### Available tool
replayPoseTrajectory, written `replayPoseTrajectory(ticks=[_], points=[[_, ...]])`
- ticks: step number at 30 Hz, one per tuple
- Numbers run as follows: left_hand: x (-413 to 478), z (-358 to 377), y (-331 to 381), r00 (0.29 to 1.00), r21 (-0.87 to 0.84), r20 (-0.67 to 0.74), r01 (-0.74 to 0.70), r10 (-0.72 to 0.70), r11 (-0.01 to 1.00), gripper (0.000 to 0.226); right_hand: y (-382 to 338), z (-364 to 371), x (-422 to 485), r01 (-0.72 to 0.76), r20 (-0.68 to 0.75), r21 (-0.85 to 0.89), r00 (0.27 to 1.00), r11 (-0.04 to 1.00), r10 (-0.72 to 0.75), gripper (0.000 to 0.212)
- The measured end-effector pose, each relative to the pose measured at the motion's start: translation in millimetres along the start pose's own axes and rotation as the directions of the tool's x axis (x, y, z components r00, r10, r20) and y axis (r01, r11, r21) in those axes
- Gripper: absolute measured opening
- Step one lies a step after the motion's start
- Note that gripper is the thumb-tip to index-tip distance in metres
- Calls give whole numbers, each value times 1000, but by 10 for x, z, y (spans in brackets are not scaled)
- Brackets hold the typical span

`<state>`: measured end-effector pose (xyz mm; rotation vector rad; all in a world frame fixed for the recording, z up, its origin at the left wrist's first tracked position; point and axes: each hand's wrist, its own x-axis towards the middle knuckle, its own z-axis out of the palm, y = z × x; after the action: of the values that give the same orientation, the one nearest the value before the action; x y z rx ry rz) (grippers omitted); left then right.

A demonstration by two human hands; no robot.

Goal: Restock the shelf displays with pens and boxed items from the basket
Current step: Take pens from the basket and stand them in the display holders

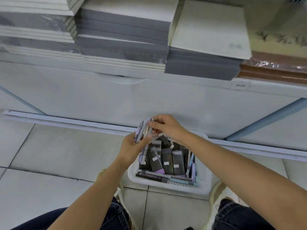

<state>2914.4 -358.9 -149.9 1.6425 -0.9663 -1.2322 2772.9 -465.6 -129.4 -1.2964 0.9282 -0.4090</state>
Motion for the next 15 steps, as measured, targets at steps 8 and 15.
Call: replayPoseTrajectory(ticks=[8, 15], points=[[-267, -166, 872, 993, -170, -77, -99, 87, 980, 29, -830, -289, -555, 175, -101, 156, 982, 972, -161, 10], [-577, -386, 1554, 956, -149, -174, -261, 235, 954, 33, -1329, -428, -1064, 135, 127, 33, 982, 990, -138, 15]])
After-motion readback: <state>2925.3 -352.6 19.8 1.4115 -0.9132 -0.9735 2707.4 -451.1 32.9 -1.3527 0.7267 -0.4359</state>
